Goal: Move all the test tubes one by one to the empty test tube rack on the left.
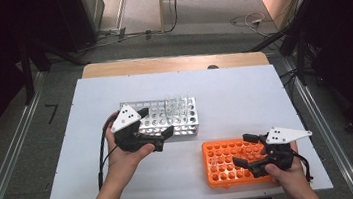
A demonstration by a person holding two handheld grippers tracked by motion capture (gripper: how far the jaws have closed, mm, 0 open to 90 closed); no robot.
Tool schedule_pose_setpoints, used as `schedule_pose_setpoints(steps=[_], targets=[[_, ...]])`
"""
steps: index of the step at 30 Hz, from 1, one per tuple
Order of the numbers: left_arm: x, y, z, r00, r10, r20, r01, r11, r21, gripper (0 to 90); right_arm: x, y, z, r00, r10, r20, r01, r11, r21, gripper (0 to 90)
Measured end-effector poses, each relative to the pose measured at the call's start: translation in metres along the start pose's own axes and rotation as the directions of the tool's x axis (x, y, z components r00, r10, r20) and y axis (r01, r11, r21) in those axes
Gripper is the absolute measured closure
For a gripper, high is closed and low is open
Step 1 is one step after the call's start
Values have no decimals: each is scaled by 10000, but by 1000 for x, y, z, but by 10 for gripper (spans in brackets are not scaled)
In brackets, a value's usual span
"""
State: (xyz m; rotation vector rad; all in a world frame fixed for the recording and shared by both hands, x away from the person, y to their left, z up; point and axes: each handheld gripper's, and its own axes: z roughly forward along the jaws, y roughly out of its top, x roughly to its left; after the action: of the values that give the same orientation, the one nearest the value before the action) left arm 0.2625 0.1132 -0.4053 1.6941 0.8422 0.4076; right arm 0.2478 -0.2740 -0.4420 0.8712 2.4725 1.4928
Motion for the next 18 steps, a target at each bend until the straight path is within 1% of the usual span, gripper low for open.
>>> schedule_pose_setpoints(steps=[1, 4, 5, 7, 9, 11, 14, 18], targets=[[-2, -1, -1, 10000, -2, 52, 2, 10000, -32, 0, 1, -1, 3, 9998, -69, -190, 71, 9999, 114, 130], [-11, -6, -5, 9997, 126, 203, -126, 9999, -12, 0, 6, -1, 10, 9985, -189, -515, 208, 9991, 372, 173], [-14, -8, -6, 9996, 55, 294, -54, 10000, -32, 0, 8, -2, 13, 9978, -202, -638, 230, 9988, 428, 191], [-17, -10, -6, 9993, 89, 374, -89, 10000, 3, 0, 11, -2, 16, 9962, -226, -838, 269, 9984, 506, 242], [-20, -12, -7, 9988, 95, 471, -96, 10000, 25, 0, 13, -2, 19, 9957, -250, -887, 306, 9976, 618, 278], [-22, -14, -7, 9986, 87, 514, -90, 9999, 56, 0, 15, -2, 22, 9953, -280, -925, 349, 9967, 729, 343], [-25, -17, -7, 9983, 84, 585, -92, 9999, 145, 0, 18, -2, 26, 9925, -289, -1189, 409, 9941, 1000, 444], [-26, -19, -7, 9979, 48, 647, -59, 9998, 167, 0, 22, -3, 31, 9910, -459, -1254, 634, 9883, 1390, 519]])
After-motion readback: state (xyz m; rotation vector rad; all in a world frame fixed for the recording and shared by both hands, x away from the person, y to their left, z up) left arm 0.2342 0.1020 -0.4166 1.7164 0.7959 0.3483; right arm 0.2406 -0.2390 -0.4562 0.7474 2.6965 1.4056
